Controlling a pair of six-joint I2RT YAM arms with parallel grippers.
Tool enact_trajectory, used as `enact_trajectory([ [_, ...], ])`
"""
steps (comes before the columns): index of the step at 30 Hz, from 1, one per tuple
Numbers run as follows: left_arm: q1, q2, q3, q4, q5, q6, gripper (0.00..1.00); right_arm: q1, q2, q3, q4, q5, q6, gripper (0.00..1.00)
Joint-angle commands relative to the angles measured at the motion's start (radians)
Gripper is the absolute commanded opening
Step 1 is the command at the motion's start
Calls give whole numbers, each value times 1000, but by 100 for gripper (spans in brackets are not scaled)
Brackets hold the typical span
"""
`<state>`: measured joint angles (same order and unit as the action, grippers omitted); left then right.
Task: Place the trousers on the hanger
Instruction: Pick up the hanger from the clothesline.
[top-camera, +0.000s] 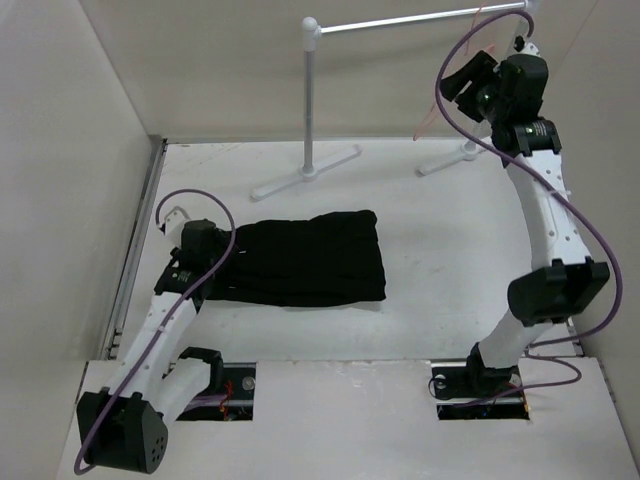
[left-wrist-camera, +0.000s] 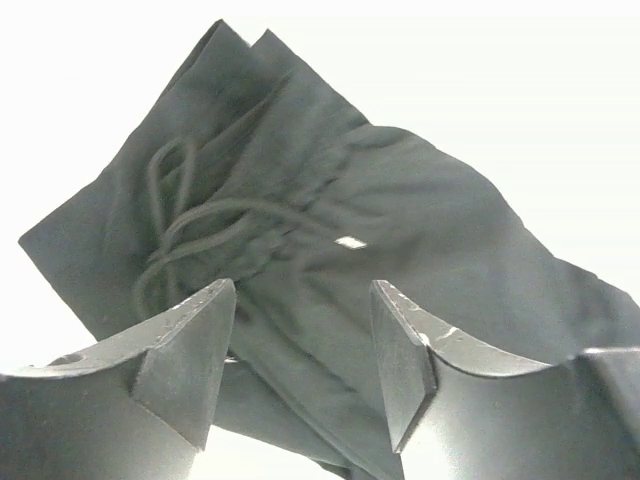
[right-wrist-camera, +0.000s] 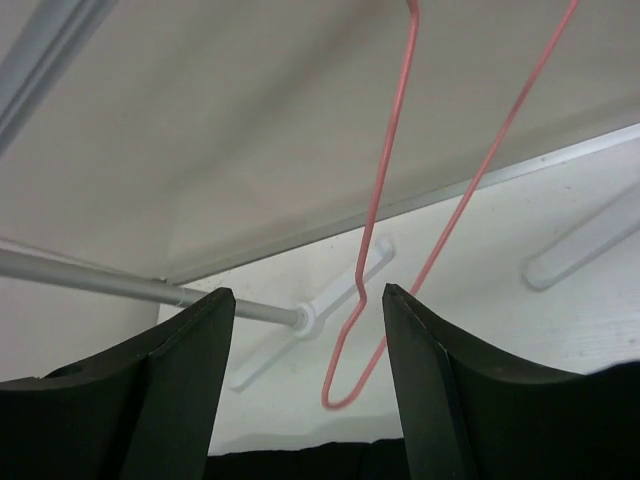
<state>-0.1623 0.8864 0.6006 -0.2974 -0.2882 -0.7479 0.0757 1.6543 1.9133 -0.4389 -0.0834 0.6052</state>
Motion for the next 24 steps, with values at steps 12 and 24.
enact_trajectory([
  [12,-101,34,212,-69,17,67,55,0,245,217,17,-104,-5,24],
  [24,-162,74,350,-71,30,62,57,0,56,139,135,-197,-28,10],
])
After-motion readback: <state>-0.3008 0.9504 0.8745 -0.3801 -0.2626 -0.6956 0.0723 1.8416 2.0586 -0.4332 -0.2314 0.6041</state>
